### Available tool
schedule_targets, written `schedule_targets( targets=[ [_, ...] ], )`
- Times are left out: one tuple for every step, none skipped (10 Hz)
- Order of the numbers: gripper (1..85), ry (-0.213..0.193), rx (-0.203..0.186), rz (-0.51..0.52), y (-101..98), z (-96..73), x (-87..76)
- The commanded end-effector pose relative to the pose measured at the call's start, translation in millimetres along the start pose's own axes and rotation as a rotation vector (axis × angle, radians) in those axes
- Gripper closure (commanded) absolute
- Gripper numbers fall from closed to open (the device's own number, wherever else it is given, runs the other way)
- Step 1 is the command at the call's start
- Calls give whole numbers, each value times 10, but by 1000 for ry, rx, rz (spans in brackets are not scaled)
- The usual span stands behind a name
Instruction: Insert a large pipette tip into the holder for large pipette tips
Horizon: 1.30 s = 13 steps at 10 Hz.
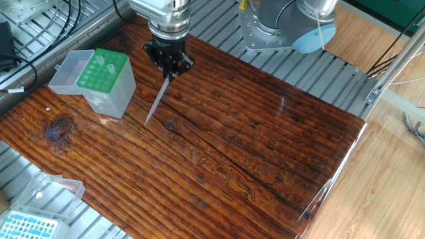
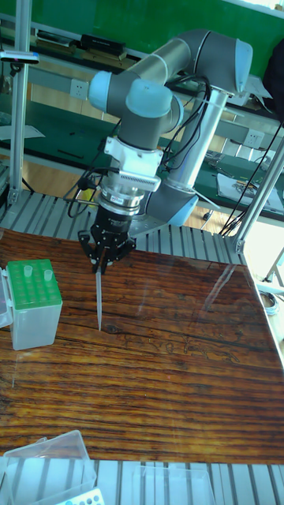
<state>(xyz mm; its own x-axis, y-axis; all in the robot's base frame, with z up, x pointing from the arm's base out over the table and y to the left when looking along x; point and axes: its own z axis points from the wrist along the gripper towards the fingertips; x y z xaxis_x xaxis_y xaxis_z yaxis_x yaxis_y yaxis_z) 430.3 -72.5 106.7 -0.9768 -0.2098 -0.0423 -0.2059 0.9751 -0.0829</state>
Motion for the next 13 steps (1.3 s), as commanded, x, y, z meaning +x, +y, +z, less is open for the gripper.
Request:
schedule_targets(
  targets=[
    [847, 43, -41, 7, -42, -398, 190],
    [847, 38, -43, 16, -94, -471, 242],
    [847, 14, -60, 25, -94, -493, 193],
    [847, -13, -63, 26, -109, -444, 74],
    [847, -21, -48, 23, -161, -283, 16],
    [847, -21, -39, 23, -185, -282, 17],
    [847, -64, -39, 9, -184, -287, -93],
    [847, -96, -41, -6, -178, -294, -175],
    [847, -124, -39, -16, -182, -301, -247],
    [847, -74, -34, -9, -198, -288, -118],
    [847, -27, 0, -16, -286, -281, 2],
    [847, 5, -10, -17, -247, -361, 46],
    [847, 34, -9, -29, -234, -592, -7]
  ],
)
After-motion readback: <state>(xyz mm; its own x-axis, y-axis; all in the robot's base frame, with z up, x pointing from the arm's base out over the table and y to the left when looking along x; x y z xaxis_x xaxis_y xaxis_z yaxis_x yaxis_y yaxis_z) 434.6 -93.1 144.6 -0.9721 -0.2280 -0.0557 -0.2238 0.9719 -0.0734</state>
